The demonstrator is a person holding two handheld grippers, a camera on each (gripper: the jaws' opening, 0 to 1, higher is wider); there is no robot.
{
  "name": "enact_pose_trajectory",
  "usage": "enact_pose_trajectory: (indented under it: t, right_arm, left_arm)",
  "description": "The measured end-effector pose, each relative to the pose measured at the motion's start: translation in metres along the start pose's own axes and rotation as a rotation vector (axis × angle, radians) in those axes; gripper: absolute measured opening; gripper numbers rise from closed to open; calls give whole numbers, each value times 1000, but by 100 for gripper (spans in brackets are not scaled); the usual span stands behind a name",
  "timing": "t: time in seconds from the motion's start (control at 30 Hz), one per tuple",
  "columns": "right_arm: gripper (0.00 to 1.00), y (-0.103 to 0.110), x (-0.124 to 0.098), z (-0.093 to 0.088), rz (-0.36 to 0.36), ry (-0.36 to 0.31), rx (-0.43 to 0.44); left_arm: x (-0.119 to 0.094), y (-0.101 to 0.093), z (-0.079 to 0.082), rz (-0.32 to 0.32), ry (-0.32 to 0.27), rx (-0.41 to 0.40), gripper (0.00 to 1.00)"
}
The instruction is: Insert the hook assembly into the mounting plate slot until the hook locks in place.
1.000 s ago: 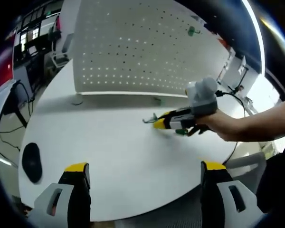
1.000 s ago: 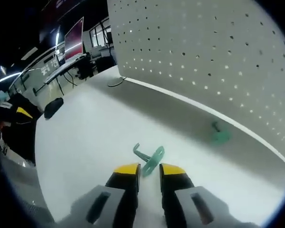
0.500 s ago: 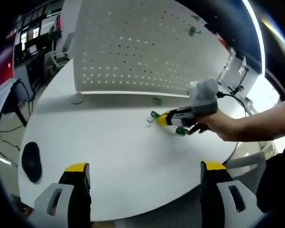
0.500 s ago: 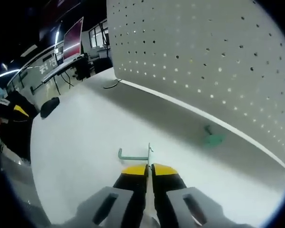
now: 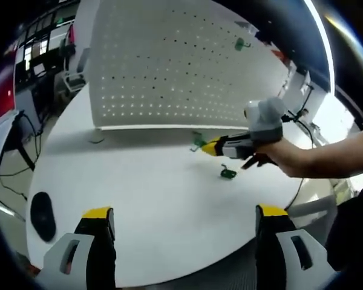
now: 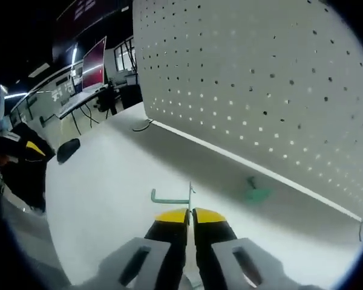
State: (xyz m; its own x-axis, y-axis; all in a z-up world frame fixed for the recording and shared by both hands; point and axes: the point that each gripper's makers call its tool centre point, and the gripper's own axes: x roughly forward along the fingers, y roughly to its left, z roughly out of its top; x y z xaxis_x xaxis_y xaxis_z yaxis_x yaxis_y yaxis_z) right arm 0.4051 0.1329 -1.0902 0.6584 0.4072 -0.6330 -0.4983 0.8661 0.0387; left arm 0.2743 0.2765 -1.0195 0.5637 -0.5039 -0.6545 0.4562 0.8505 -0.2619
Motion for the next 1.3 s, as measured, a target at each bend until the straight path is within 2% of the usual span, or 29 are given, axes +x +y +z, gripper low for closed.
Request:
enact_pose_trajectory:
  t: [0.23, 0.47, 0.57, 0.67, 0.87, 0.93, 0.97, 1.1, 1.17, 1.27, 1.3]
  right_arm:
    - [0, -6, -21, 15, 1, -41, 18]
    - [0, -12, -52, 36, 21, -103, 48]
    - [0, -10, -63, 36, 52, -93, 94]
    - [0, -7, -74, 35, 73, -89, 99]
    - [0, 7, -97, 35, 156, -122, 128]
    - [0, 14, -104, 37, 199, -150, 166]
    - [0, 14, -106, 33, 198, -137, 169]
    - [0, 23, -117, 29, 248, -159, 184]
    - [0, 30, -125, 33, 295, -194, 224]
    - [0, 38, -134, 35, 337, -230, 218]
    - [0, 44, -138, 37, 373, -244, 260]
  left_arm:
    - [-3, -5, 7, -7, -10, 23, 98]
    - [-10, -4, 18, -4, -35, 34, 98]
    - [-12, -3, 21, -2, -40, 35, 97]
    - [-12, -3, 20, 3, -26, 56, 97]
    - [-13, -10, 28, -33, -44, 38, 95]
    - [-12, -11, 29, -38, -45, 40, 94]
    - [-12, -12, 30, -40, -46, 43, 94]
    - [-11, -17, 35, -67, -52, 41, 92]
    - [-12, -19, 39, -79, -61, 33, 91]
    - [-12, -25, 46, -115, -82, 19, 87]
    - [-12, -26, 49, -123, -90, 14, 87]
